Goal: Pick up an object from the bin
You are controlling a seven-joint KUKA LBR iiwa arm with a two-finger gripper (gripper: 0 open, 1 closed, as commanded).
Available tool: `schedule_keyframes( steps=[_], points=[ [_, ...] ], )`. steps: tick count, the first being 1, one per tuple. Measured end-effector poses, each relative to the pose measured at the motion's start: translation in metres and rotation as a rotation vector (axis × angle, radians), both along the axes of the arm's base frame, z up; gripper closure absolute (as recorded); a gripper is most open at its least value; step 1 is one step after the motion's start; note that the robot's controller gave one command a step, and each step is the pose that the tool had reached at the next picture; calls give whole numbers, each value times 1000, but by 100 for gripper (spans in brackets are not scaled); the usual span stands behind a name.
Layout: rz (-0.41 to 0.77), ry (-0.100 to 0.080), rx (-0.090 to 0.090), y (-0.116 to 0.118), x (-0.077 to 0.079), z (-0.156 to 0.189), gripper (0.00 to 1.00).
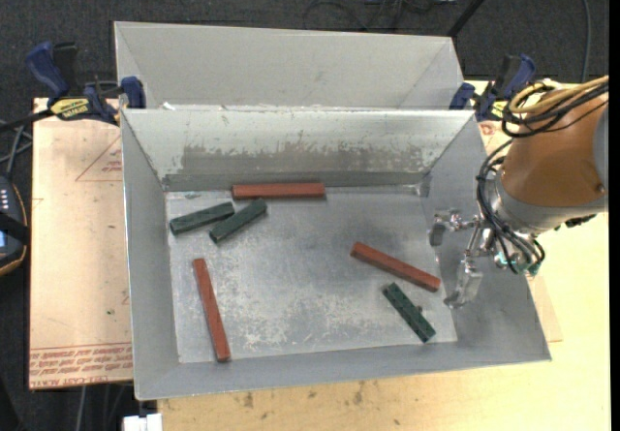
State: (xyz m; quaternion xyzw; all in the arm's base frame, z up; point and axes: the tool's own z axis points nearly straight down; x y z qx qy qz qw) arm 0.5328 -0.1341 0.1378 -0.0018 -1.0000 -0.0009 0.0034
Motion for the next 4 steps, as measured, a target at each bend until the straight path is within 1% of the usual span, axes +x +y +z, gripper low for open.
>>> schedule_keyframes(
  steps=[1, 2, 3, 4],
  points=[
    [3, -8, -2, 0, 2, 4, 0],
    [-77, -17, -4, 5, 6, -15, 0],
    [-136, -8, -1, 7, 12, -33, 0],
    [-64, -6, -1, 17, 17, -34, 0]
  ],
)
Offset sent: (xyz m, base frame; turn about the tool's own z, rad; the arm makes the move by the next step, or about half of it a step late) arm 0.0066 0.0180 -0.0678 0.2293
